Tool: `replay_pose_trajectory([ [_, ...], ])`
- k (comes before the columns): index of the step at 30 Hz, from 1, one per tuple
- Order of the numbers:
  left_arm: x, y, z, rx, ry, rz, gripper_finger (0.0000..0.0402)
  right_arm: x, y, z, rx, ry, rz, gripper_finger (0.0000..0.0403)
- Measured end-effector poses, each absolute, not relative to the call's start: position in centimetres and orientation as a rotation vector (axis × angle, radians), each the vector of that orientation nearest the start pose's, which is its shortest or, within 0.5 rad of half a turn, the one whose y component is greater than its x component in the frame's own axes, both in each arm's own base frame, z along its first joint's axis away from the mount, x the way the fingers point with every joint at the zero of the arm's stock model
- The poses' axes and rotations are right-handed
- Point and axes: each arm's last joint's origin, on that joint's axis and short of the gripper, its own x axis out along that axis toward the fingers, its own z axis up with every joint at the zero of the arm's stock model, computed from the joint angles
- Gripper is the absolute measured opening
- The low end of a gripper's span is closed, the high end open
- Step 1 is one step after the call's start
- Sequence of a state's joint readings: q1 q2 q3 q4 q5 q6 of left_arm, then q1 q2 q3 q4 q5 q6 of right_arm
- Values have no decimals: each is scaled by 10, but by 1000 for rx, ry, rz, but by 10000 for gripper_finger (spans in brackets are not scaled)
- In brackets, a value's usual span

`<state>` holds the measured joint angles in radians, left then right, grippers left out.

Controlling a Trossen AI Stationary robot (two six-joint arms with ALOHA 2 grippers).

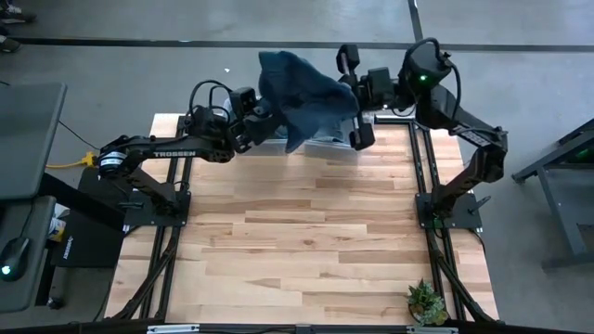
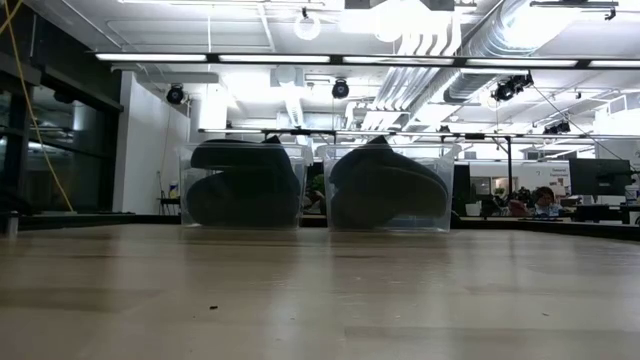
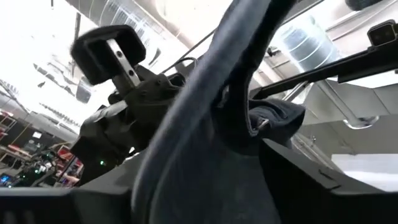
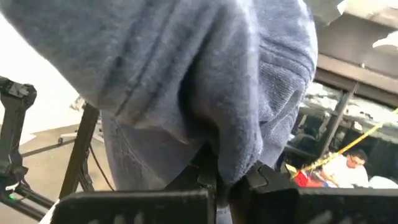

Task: Pick and place caps into container
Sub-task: Put the blue cap into the left transparent container

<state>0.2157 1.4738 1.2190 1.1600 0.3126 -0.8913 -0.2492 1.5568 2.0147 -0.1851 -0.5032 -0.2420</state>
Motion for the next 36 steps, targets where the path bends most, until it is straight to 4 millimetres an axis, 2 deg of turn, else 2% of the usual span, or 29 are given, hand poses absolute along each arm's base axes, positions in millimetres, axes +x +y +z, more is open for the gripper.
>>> replay_pose_trajectory([
  [7,300,57,438,-598,-766,-455,154,295,-68,549,-319,-226,177,4],
  [14,301,58,438,-590,-792,-403,27,294,-74,545,-304,-177,162,4],
  [15,301,59,437,-581,-796,-393,19,294,-74,544,-303,-175,162,4],
  [25,301,59,437,-566,-811,-362,15,294,-74,543,-290,-155,145,13],
  [31,300,60,438,-567,-821,-356,15,291,-76,544,-288,-139,44,86],
  [36,300,60,438,-572,-824,-347,15,280,-75,547,-303,-114,-35,146],
])
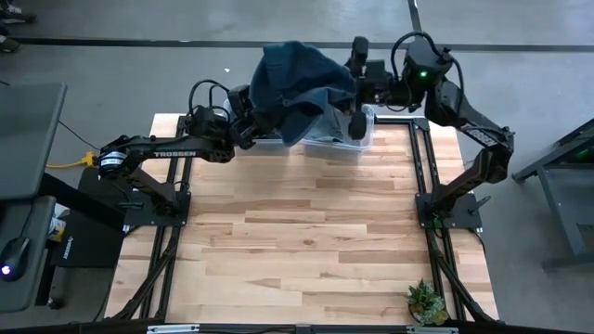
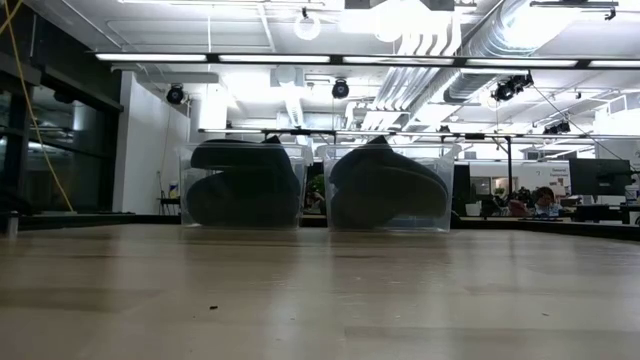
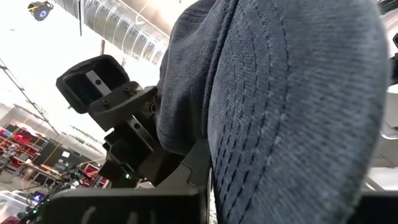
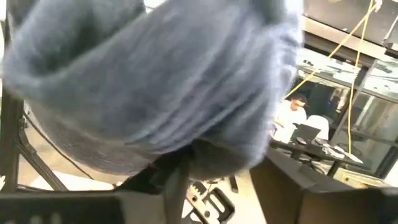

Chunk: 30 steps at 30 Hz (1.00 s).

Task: Pick and place caps into container
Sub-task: Put the blue cap into the left transparent container

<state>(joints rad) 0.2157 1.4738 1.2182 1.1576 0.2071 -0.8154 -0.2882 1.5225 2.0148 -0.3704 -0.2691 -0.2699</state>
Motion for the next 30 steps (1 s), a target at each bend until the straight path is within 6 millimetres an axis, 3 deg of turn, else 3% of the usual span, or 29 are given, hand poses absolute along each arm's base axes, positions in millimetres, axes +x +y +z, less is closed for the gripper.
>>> replay_pose_trajectory([
  [7,302,61,437,-572,-816,-319,15,259,-72,546,-285,2,-137,210],
  [13,302,80,432,-591,-685,-200,15,226,-67,541,-294,174,-257,226],
  [24,268,140,407,-743,-197,74,15,169,-52,535,-180,352,-311,222],
  [30,243,173,388,-828,0,117,15,148,-46,532,-89,398,-312,222],
])
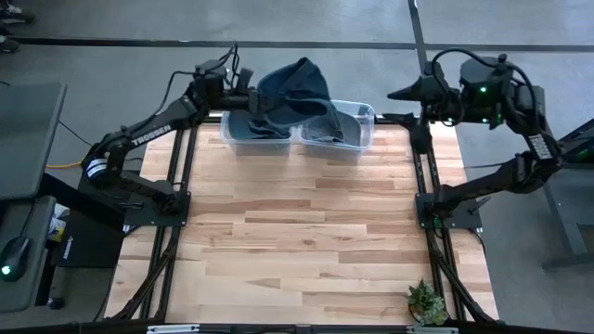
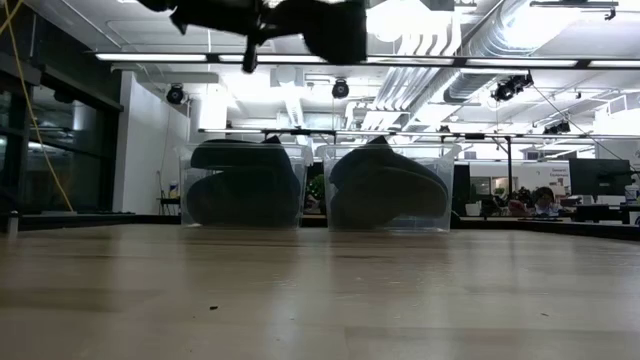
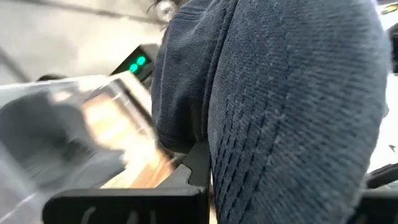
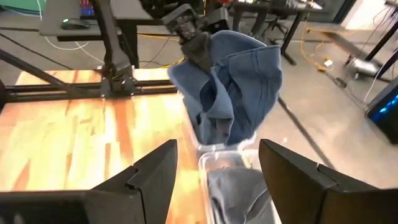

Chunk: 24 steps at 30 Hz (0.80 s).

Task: Pick and place caps into container
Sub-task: Put the blue cap into the left transparent container

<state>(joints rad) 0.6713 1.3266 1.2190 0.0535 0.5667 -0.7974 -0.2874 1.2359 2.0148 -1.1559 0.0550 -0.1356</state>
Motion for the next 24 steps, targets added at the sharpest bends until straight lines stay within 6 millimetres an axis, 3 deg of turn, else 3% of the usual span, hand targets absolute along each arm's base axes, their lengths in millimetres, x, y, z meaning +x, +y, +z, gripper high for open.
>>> replay_pose_trajectory([
  [6,213,201,366,-917,170,210,15,136,-42,528,-33,448,-316,221],
  [13,185,216,347,-992,299,342,15,133,-41,525,-29,477,-314,220],
  [24,188,231,319,-986,420,467,15,134,-41,525,-39,480,-311,220],
])
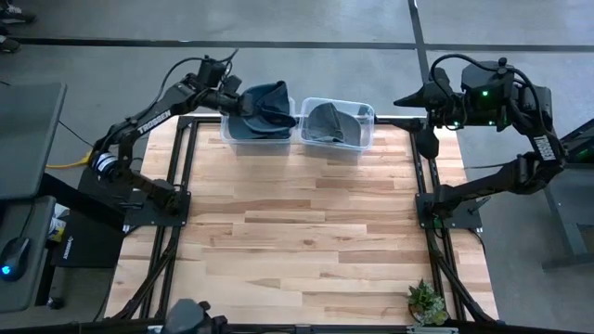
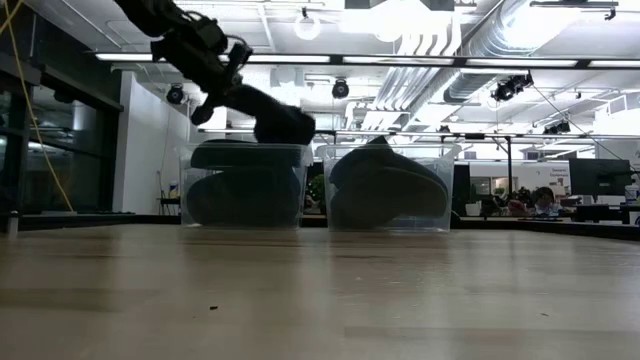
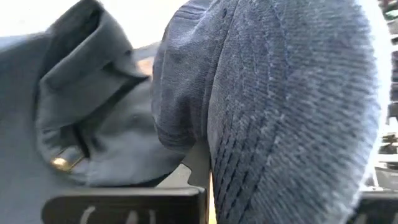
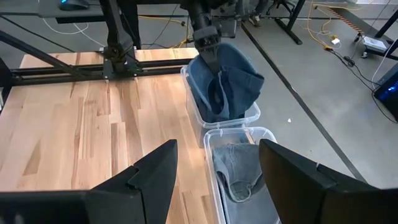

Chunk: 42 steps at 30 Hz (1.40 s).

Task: Pick and place caps into container
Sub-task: Put the blue cap into the left transparent container

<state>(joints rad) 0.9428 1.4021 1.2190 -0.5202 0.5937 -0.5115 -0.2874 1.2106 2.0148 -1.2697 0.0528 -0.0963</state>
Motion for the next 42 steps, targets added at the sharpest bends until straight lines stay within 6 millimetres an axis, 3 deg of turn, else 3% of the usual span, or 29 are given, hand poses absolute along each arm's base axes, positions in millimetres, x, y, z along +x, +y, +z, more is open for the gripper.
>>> replay_pose_trajectory([
  [21,202,255,267,-1086,596,588,15,134,-41,524,-29,492,-312,220],
  [36,196,253,259,-1085,693,754,15,134,-41,524,-30,493,-312,220],
  [42,196,252,258,-1097,697,768,41,134,-41,524,-30,493,-312,220],
])
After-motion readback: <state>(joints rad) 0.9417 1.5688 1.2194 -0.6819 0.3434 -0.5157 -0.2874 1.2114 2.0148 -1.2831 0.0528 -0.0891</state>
